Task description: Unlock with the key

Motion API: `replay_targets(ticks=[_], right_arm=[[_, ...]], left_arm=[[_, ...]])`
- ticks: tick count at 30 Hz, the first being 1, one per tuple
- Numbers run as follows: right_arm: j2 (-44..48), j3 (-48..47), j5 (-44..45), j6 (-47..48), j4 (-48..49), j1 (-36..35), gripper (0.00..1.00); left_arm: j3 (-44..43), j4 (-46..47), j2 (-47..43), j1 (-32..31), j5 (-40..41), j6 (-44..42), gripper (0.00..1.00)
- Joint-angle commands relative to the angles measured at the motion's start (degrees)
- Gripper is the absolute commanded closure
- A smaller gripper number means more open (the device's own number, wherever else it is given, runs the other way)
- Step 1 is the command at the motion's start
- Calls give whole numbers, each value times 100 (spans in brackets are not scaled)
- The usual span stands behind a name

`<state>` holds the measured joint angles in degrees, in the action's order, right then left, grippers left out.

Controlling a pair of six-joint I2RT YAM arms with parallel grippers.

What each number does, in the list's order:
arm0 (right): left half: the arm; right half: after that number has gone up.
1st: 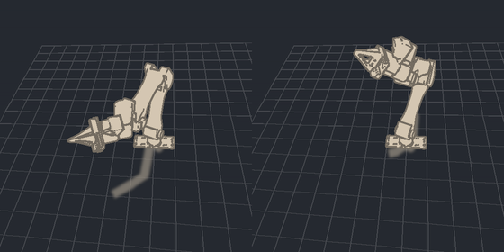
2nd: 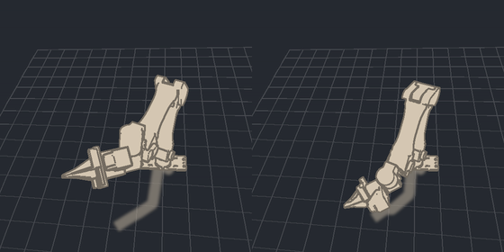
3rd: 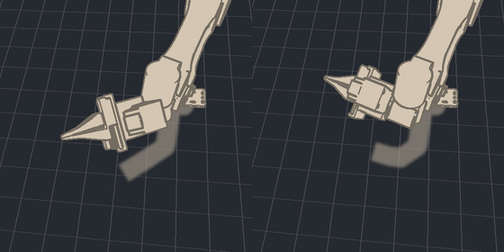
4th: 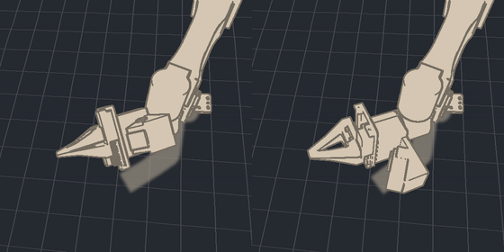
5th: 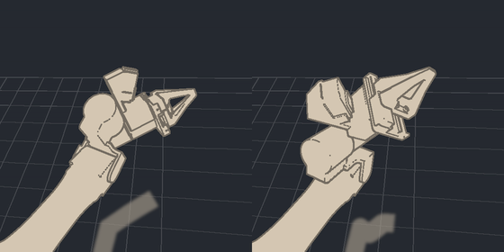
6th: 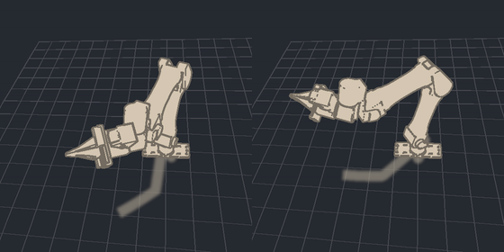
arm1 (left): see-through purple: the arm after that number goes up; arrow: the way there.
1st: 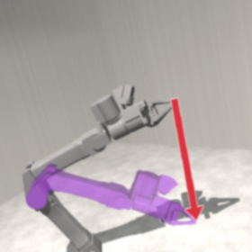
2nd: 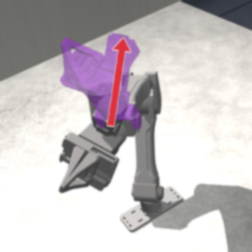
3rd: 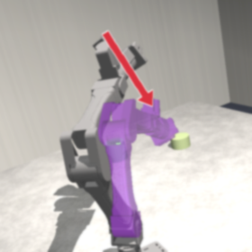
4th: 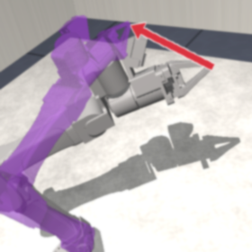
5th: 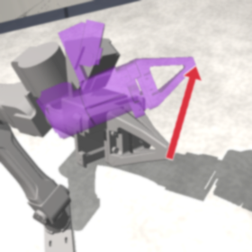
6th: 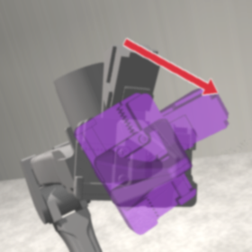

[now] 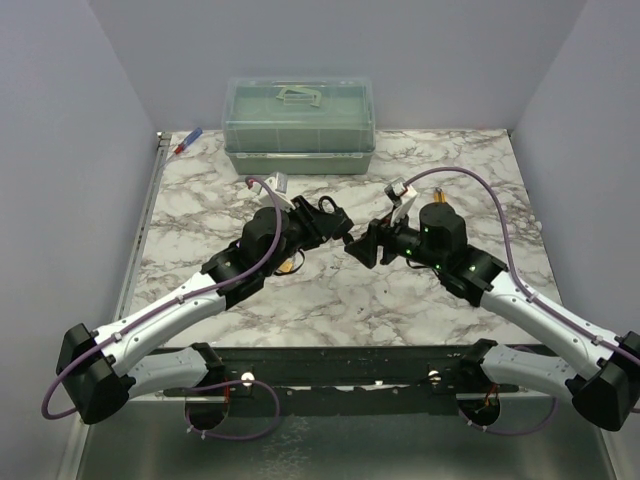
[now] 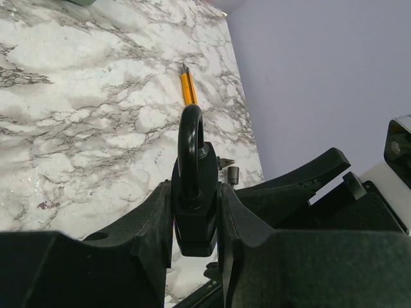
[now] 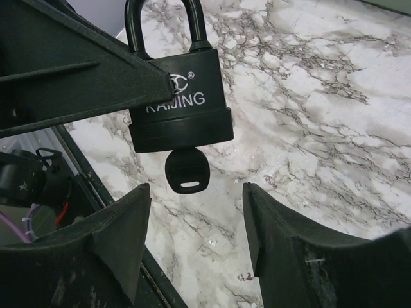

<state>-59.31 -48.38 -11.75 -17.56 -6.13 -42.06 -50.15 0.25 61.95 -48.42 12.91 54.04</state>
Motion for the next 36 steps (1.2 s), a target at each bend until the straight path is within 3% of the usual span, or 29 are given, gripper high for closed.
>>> replay_targets(ticks=[1,17,27,36], right_arm=[[-104,-188,-142,121,49,-45,37],[-355,-263,-43,174,147,-119,46],[-464,-346,98,162,174,-134,58],[-535,-356,88,145,204,-175,57]], left_arm=[[-328,431,-46,26,-59,87,100],[-342,474,77,31,-149,111,100],[-333,501,115,34,-218,129,100],[-379,537,175,34,-235,124,100]])
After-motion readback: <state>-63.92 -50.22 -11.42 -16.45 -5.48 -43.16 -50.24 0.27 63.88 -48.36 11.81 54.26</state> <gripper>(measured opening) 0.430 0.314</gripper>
